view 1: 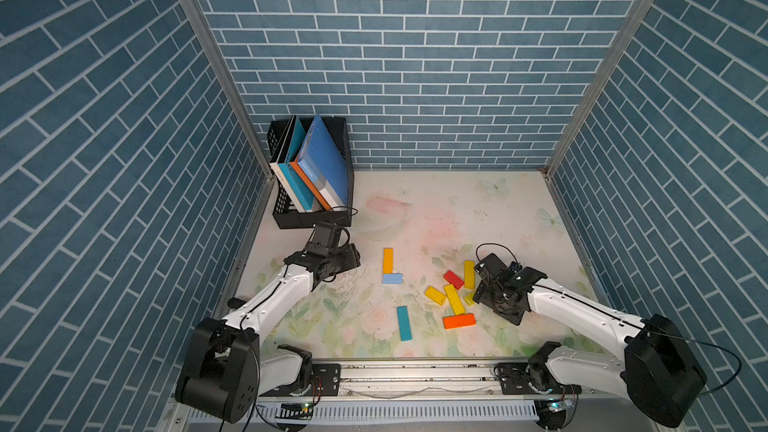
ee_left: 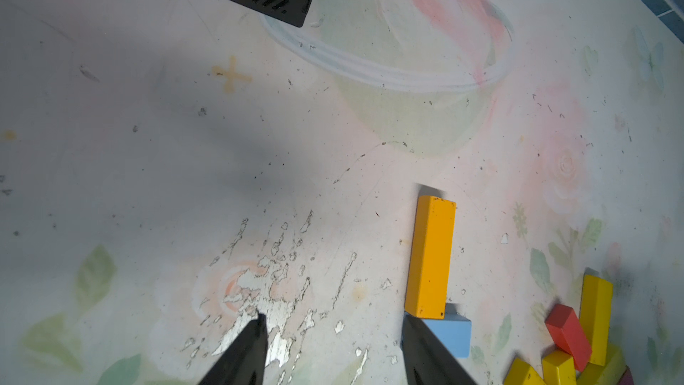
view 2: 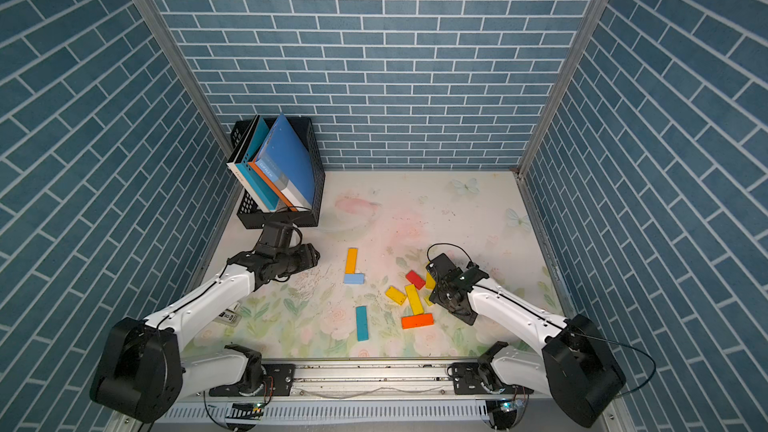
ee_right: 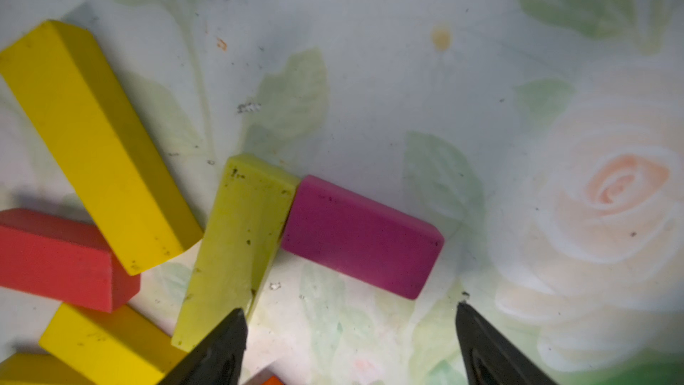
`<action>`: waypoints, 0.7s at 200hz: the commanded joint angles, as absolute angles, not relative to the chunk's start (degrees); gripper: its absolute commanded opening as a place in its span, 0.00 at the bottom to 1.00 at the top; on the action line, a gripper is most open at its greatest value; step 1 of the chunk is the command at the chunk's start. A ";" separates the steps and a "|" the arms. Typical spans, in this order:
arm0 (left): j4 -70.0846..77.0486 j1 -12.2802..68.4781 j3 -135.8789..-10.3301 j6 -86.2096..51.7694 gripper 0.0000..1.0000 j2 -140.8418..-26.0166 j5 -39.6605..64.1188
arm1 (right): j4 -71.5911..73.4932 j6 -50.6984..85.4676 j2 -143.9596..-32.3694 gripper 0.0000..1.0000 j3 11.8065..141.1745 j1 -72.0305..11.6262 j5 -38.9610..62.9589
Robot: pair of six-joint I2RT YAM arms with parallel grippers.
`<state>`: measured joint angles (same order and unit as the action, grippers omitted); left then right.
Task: Assemble the letter h with building blocks
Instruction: Pick up the building block from the center of the board.
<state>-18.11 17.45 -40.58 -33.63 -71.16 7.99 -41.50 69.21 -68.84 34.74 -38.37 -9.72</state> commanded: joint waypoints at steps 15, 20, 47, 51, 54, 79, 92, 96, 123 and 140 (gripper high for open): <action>-18.58 17.72 -41.63 -32.55 0.63 -71.54 7.51 | -41.03 70.28 -70.72 0.85 32.82 -38.60 -8.46; -18.63 17.67 -41.57 -32.58 0.63 -71.54 7.48 | -40.80 70.37 -70.67 0.85 32.47 -38.51 -8.44; -18.38 17.75 -41.33 -32.69 0.63 -71.54 7.45 | -39.70 70.07 -71.06 0.85 31.62 -37.44 -9.18; -18.33 17.75 -41.31 -32.63 0.63 -71.59 7.45 | -39.19 69.68 -71.31 0.85 31.52 -36.96 -9.29; -18.29 17.71 -41.33 -32.68 0.63 -71.64 7.45 | -38.85 69.30 -71.57 0.85 31.47 -36.54 -9.31; -18.27 17.75 -41.40 -32.54 0.63 -72.08 7.41 | -36.20 66.13 -73.63 0.86 32.13 -32.92 -9.96; -18.56 17.73 -41.66 -32.50 0.63 -72.07 7.39 | -35.79 64.99 -74.37 0.86 33.14 -31.62 -10.66; -18.55 17.73 -41.66 -32.44 0.63 -71.92 7.30 | -35.71 64.74 -74.50 0.86 33.26 -31.12 -10.80; -18.42 17.75 -41.33 -32.43 0.63 -71.73 7.10 | -33.81 63.95 -75.06 0.86 33.21 -29.17 -10.30; -17.90 17.74 -41.05 -32.51 0.63 -72.18 7.46 | -32.52 64.66 -74.98 0.86 32.60 -28.83 -10.11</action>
<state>-18.13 17.45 -40.58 -33.39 -71.75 7.79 -35.55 65.52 -73.78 33.71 -29.56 -10.57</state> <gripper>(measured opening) 0.633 0.859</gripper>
